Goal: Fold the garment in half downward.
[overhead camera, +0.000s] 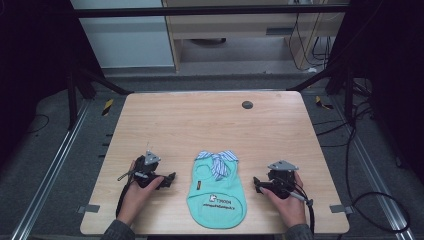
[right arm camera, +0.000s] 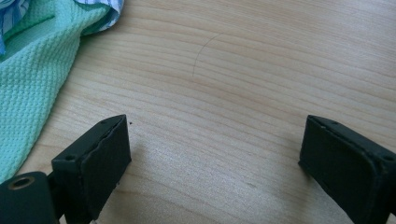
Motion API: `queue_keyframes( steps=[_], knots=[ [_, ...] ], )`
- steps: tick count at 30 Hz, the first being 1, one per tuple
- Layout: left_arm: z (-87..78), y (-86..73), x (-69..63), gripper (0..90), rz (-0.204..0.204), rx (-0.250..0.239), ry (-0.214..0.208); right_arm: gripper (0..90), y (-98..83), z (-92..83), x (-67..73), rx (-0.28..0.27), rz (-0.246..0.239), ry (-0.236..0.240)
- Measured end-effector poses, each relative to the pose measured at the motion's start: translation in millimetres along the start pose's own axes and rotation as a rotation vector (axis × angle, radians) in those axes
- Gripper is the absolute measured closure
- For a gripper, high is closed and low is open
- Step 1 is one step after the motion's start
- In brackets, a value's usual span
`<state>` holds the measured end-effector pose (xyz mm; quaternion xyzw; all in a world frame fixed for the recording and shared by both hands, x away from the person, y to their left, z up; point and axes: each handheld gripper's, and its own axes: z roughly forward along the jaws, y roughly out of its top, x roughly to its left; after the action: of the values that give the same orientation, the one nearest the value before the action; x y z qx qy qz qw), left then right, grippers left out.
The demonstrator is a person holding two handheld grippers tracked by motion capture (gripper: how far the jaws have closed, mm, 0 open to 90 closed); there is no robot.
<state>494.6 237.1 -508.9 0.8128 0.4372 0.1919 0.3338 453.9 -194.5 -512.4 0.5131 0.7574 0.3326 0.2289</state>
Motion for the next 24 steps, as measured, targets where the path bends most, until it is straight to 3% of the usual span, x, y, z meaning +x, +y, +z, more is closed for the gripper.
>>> queue_keyframes(
  steps=[4, 9, 10, 13, 16, 17, 18, 22, 24],
  knots=[
    [-0.9, -0.3, -2.2, 0.0, 0.002, 0.005, -0.002, 7.5, -0.1, -0.4, 0.3, 0.002, 0.001, 0.017],
    [-1.9, 5.5, -7.3, 3.4, 0.038, 0.034, -0.04, 4.6, 1.3, -0.6, 3.5, 0.028, -0.024, 0.048],
    [-1.9, 8.0, -7.9, 5.1, 0.042, 0.046, -0.056, 7.8, 2.6, -0.7, 3.1, 0.034, -0.043, 0.049],
    [-1.3, 17.4, -10.6, 9.2, 0.024, 0.047, -0.097, 18.0, 11.1, -3.4, 2.9, 0.046, -0.02, 0.101],
    [1.8, 28.8, -15.3, 14.9, 0.022, 0.069, -0.139, 31.2, 25.3, -4.0, 5.9, 0.087, -0.062, 0.107],
    [1.8, 28.8, -15.3, 17.8, 0.022, 0.069, -0.139, 31.2, 25.3, -4.0, 5.9, 0.087, -0.062, 0.107],
    [4.4, 38.7, -18.6, 19.2, 0.025, 0.086, -0.167, 38.7, 37.5, -3.0, 8.6, 0.104, -0.086, 0.118],
    [7.7, 54.3, -23.3, 29.3, 0.014, 0.094, -0.208, 47.1, 56.3, 1.5, 13.2, 0.121, -0.106, 0.139],
    [11.1, 64.0, -27.2, 36.0, 0.032, 0.101, -0.217, 53.7, 68.7, 6.7, 18.0, 0.125, -0.124, 0.166]
  ],
)
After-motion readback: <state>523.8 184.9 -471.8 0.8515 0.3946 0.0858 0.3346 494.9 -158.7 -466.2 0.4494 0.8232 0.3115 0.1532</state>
